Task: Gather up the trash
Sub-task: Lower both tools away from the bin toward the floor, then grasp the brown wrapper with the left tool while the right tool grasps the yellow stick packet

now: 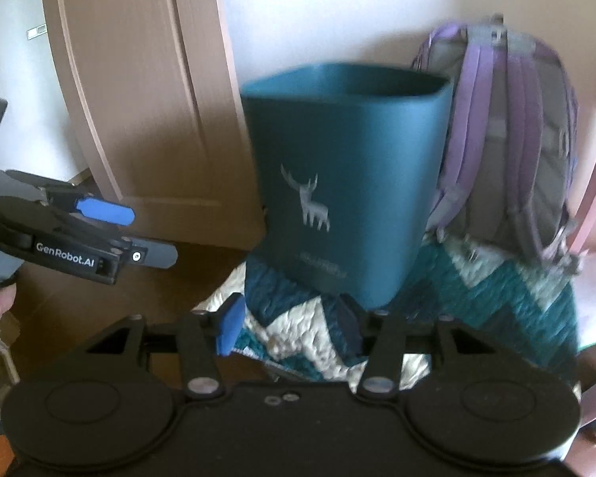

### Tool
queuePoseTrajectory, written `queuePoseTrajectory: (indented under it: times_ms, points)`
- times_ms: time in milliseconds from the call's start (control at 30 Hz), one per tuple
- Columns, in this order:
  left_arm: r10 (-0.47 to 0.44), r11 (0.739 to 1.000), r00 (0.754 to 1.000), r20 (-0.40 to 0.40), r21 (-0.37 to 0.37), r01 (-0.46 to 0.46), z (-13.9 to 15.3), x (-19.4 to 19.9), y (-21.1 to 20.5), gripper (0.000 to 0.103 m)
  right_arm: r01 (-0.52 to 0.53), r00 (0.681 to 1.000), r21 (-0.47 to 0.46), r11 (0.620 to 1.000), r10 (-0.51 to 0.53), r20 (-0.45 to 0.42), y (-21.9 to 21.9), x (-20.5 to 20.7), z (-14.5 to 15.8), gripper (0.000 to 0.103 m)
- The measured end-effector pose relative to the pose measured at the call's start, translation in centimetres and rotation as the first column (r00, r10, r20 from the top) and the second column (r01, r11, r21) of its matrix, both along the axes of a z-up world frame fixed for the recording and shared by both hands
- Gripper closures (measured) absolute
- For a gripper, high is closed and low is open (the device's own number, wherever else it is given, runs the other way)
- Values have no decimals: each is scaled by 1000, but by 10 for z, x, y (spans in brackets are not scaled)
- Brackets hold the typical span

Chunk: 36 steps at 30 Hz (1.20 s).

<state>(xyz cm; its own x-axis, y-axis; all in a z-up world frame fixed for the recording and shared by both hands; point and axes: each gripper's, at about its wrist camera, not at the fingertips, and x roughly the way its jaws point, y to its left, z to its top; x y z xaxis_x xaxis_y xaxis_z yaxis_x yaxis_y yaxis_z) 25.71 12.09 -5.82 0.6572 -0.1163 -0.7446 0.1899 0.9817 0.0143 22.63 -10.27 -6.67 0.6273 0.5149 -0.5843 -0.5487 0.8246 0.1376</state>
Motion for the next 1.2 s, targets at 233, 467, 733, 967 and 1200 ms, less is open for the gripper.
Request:
queuePoseTrajectory:
  times_ms: [233,467,733,967,1200]
  points:
    - [41,997,994,-103,-55,-46,-72,19,30,20,-40,994,-33,999,37,-99,7,17,-70,52]
    - [67,992,976,-205,-90,-87,-166,45,59,20,-74,974,-134,988,43,-221,17,38,-164,52]
    - [42,996,944,-327,-64,-66,-280,62,54,2,-152,932,-246,957,56,-359,32,50,-275,52]
    - [1,999,894,-448,-29,-16,-375,72,24,2,-261,878,-321,910,86,-471,49,56,-360,52]
    - [-97,995,823,-560,-28,98,-460,77,-24,2,-326,824,-380,866,62,-564,56,57,-441,52]
